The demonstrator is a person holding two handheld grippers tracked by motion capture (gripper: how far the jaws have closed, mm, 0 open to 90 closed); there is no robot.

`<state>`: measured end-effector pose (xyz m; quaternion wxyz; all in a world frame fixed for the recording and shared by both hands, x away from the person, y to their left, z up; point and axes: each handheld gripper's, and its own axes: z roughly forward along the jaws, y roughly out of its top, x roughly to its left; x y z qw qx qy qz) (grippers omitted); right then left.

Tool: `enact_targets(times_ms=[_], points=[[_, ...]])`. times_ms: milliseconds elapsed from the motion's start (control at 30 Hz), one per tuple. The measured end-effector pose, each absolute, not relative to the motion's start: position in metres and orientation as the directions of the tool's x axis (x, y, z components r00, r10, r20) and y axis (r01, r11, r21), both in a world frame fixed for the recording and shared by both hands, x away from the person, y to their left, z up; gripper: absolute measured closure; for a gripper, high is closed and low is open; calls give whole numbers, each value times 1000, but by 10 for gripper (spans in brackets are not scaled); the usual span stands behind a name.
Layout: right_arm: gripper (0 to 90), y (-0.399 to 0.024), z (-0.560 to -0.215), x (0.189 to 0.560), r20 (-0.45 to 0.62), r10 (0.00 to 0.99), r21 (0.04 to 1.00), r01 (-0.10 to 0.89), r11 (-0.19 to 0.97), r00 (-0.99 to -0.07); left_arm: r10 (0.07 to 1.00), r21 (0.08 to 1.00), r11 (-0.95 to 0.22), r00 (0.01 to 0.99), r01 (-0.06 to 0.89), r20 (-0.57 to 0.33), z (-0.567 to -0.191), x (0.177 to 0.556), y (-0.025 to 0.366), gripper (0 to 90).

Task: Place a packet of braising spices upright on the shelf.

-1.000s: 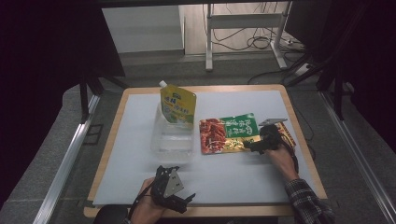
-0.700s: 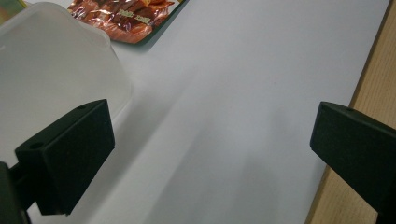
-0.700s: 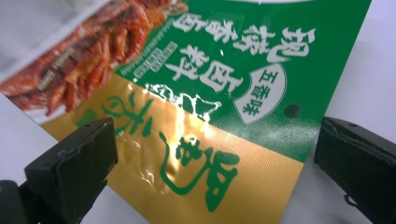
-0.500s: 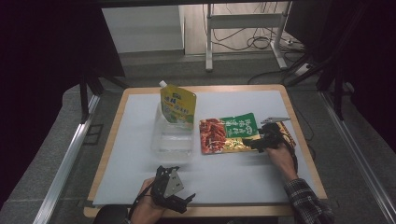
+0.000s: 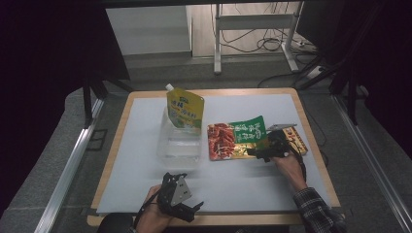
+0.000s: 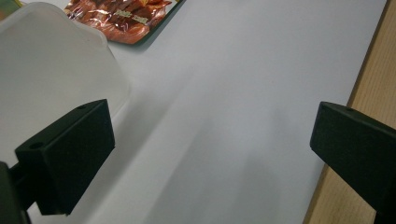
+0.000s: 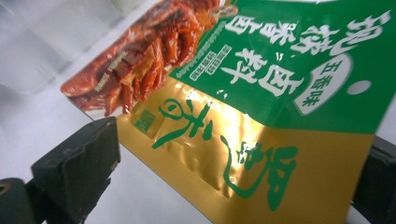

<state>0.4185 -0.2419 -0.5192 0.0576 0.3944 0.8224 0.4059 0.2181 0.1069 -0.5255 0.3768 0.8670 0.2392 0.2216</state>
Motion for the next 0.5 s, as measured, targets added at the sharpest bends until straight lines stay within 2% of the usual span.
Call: enact_targets(times_ms=[233,300,400,467,500], points=[[17,-232,-519,422,181,702,685,601,412,-688,579,755,-608,788,246,209,-526,218,106,0],[24,-231,-519,425,195,723,660,634,403,-662,578,754,-609,788,246,210,-526,218,106,0],[66,-232,-517,428,206,746,644,661,384,-634,577,752,-612,789,246,212,-527,218,106,0],[178,-234,-515,430,202,767,640,675,367,-609,577,751,-613,788,245,214,-527,218,106,0],[178,-234,-515,430,202,767,640,675,367,-609,577,750,-614,788,245,215,-527,218,106,0]])
